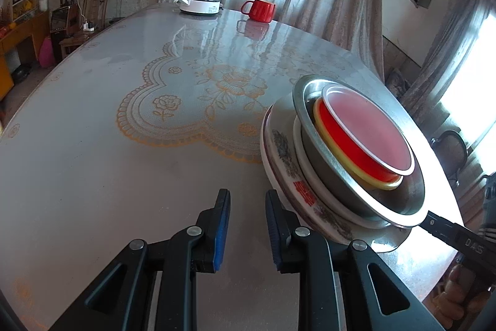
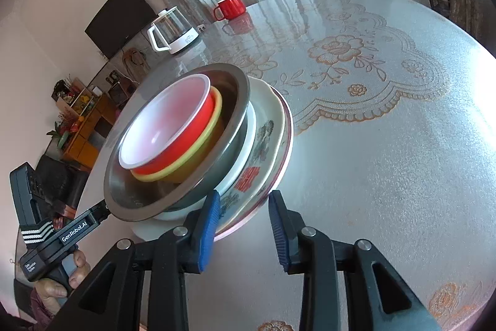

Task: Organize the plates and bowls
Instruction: 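Lower the steel bowl onto the rose plate atop the plate stack, then open both grippers and withdraw them from the steel bowl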

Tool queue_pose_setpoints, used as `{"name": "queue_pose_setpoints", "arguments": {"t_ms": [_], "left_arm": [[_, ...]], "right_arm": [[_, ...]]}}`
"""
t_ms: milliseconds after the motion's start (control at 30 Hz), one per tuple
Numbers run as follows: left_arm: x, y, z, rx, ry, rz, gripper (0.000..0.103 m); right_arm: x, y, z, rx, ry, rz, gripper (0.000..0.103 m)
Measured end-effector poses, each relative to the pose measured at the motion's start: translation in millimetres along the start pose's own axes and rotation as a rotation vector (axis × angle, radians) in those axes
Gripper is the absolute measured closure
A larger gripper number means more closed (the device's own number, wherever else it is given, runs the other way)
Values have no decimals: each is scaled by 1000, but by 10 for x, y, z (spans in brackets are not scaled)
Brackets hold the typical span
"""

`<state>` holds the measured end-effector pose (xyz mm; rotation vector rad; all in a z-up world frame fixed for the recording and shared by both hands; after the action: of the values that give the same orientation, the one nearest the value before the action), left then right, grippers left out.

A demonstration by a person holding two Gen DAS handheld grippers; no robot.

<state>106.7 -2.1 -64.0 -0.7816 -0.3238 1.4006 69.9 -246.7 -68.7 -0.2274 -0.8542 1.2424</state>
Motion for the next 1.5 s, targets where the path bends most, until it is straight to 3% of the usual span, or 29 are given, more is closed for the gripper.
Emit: {"name": "queue_pose_setpoints", "arguments": {"t_ms": [233, 433, 700, 1033, 1167, 1500], "left_arm": [[-28, 60, 175, -50, -111, -28, 74], [-80, 42, 358, -110, -161, -47, 70], [-172, 2, 546, -194, -218, -73, 56], [-182, -1, 559, -209, -243, -71, 48], [-229, 17, 588, -220, -235, -83, 37], [-278, 39, 618, -243, -221, -87, 23]], "right_arm": [[47, 12, 85, -45, 69, 26, 71], [149, -38, 277, -142, 172, 64, 69], [598, -263, 432, -314, 282, 133, 63], [820, 50, 339, -305, 325, 160, 63], [775, 51, 337, -292, 333, 141, 63], [717, 32, 366, -301, 381, 120, 63]]}}
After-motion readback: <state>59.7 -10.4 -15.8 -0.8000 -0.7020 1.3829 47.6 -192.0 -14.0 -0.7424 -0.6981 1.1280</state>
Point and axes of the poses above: each gripper's, at about its wrist camera, not at the fingertips, and z roughly against the way its jaws point, x to its left, y to its underside, the point moved 2 cm from there along -z, roughly the way its jaws point, and after that the axes turned 1 degree about -y, right-handed, at the moved point
